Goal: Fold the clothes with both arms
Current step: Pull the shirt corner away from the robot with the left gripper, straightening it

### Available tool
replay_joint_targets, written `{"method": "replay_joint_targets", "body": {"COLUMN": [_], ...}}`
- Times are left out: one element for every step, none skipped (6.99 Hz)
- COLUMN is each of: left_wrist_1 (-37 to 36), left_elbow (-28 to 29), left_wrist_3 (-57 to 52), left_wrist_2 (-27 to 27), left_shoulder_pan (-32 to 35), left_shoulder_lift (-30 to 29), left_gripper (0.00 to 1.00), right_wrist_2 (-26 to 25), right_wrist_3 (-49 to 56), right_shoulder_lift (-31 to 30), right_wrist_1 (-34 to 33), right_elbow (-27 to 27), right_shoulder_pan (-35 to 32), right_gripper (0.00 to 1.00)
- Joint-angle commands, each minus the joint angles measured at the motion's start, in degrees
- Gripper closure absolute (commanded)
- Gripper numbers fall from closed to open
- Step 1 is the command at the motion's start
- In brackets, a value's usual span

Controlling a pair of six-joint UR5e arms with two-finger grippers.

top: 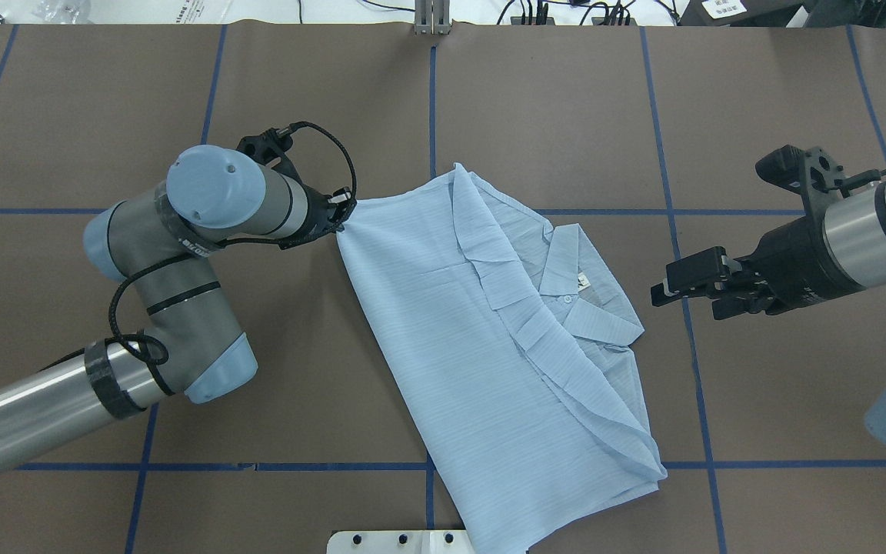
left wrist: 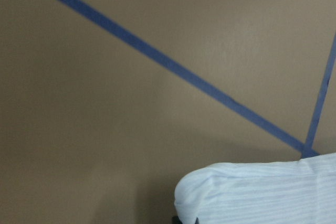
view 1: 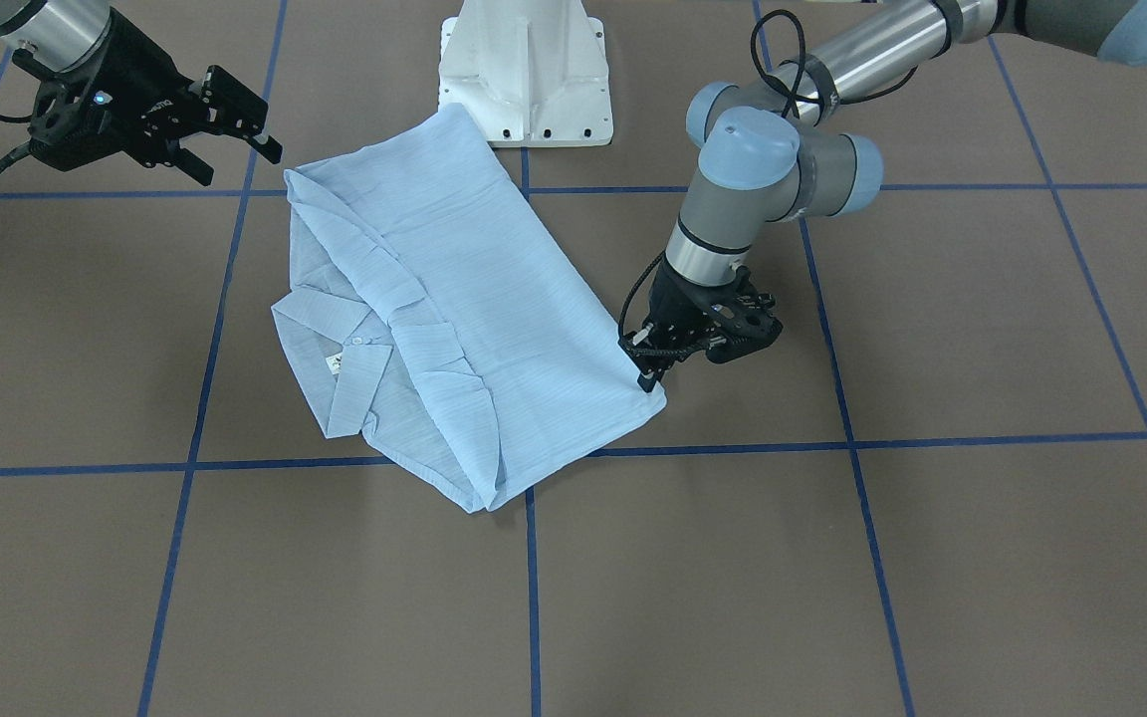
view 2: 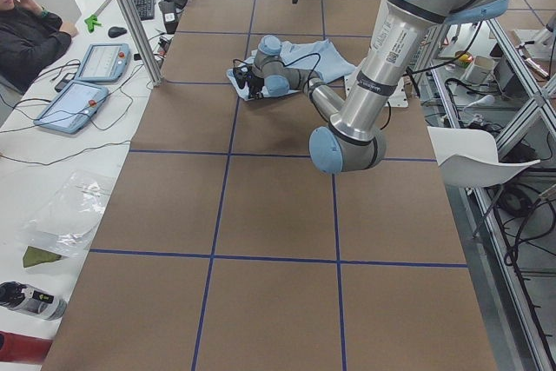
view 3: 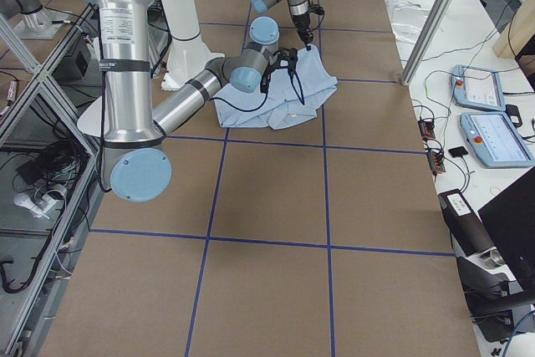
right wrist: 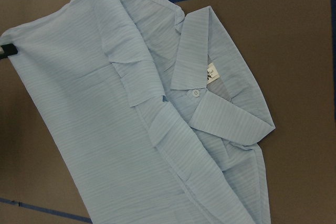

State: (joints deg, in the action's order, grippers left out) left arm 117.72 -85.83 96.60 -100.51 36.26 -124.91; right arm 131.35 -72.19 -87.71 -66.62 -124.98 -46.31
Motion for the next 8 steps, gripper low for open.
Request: {"method": "replay_joint_targets", "body": {"left_wrist_1": [1.0, 7.0, 12.0, 14.1, 14.8, 18.8, 21.9, 22.1], "left_elbow": [10.5, 16.9, 22.8, 26.1, 27.8, 30.2, 31.9, 32.0], "left_wrist_3": [-2.7, -2.9, -3.1, -4.7, -5.6, -5.6, -5.6, -5.6], "left_wrist_2": [0.1, 0.4, 0.5, 0.8, 3.0, 4.6, 5.3, 5.3], "left_shoulder_pan": [3.5, 4.7, 6.0, 7.3, 8.1, 8.5, 8.5, 8.5], "left_shoulder_lift": [-7.5, -10.4, -12.6, -14.8, -16.0, -16.1, -16.1, -16.1], "left_gripper": [1.00, 1.00, 1.00, 1.00, 1.00, 1.00, 1.00, 1.00], "right_wrist_2": [-0.7, -1.8, -2.2, -2.8, -3.3, -4.1, -4.1, -4.1], "right_wrist_3": [-0.1, -0.1, -0.1, -0.1, -0.1, -0.1, -0.1, -0.1], "right_shoulder_lift": [0.8, 1.0, 1.0, 1.0, 1.0, 1.6, 1.9, 2.3], "right_wrist_1": [0.0, 0.0, 0.0, 0.0, 0.0, 0.0, 0.0, 0.0], "right_elbow": [0.3, 0.3, 0.4, 0.7, 0.9, 1.5, 1.8, 1.8], "right_shoulder_pan": [-0.1, -0.1, -0.1, -0.1, -0.1, 0.0, 0.0, 0.0], "right_gripper": [0.00, 0.00, 0.00, 0.00, 0.00, 0.00, 0.00, 0.00]}}
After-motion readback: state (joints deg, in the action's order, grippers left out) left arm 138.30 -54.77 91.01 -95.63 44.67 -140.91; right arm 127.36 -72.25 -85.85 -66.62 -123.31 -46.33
